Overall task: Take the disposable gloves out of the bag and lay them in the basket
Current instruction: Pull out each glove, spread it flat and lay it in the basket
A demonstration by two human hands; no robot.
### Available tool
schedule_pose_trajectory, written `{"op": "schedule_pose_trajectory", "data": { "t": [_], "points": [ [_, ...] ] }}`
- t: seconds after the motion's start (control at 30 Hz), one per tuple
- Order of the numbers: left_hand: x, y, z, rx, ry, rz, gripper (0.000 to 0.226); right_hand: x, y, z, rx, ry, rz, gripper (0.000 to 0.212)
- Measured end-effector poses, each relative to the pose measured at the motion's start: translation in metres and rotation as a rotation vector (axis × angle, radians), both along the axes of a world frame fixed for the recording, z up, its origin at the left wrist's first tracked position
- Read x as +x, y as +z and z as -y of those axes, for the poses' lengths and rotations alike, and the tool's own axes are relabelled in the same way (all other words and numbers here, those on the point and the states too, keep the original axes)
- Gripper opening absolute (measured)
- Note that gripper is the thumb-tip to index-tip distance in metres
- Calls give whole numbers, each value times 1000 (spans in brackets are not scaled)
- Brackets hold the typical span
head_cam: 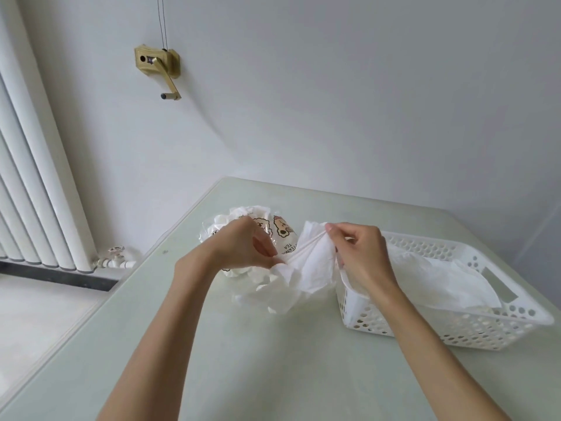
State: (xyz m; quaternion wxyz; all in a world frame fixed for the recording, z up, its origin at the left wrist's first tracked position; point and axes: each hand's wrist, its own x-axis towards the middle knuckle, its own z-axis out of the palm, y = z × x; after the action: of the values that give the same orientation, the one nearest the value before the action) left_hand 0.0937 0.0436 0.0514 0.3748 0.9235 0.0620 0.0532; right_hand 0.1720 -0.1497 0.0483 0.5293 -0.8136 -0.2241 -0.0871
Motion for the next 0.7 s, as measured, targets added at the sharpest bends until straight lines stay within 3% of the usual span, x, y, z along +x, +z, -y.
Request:
{"op": "schedule_pose_trajectory", "data": {
  "t": [0.13,0.2,0.3,0.37,0.4,0.47,0.5,0.57,0.7],
  "points": [
    [1,-2,-5,58,57,-1,18,7,5,12,126,6,-165,15],
    [1,-4,-7,69,66,-34,16,11,7,17,97,-59,-130,15],
    [3,-4,-8,54,74,-23,16,0,8,16,-142,-171,266,30],
    [3,-3,-8,29,66,0,15,-21,14,4,-316,61,465,42],
    [3,-3,-7,21,58,-2,14,-30,14,-3,-496,182,505,44],
    [2,-3,-6,14,42,-14,13,-32,10,-14,-847,265,586,33],
    [1,-2,-6,3,36,-19,13,-27,11,-14,-904,245,581,23],
    [0,-2,-8,-11,48,-31,14,-14,17,-8,-742,197,431,10],
    [1,-5,-15,53,133,-75,13,10,34,14,-48,139,-45,5]
  ]
}}
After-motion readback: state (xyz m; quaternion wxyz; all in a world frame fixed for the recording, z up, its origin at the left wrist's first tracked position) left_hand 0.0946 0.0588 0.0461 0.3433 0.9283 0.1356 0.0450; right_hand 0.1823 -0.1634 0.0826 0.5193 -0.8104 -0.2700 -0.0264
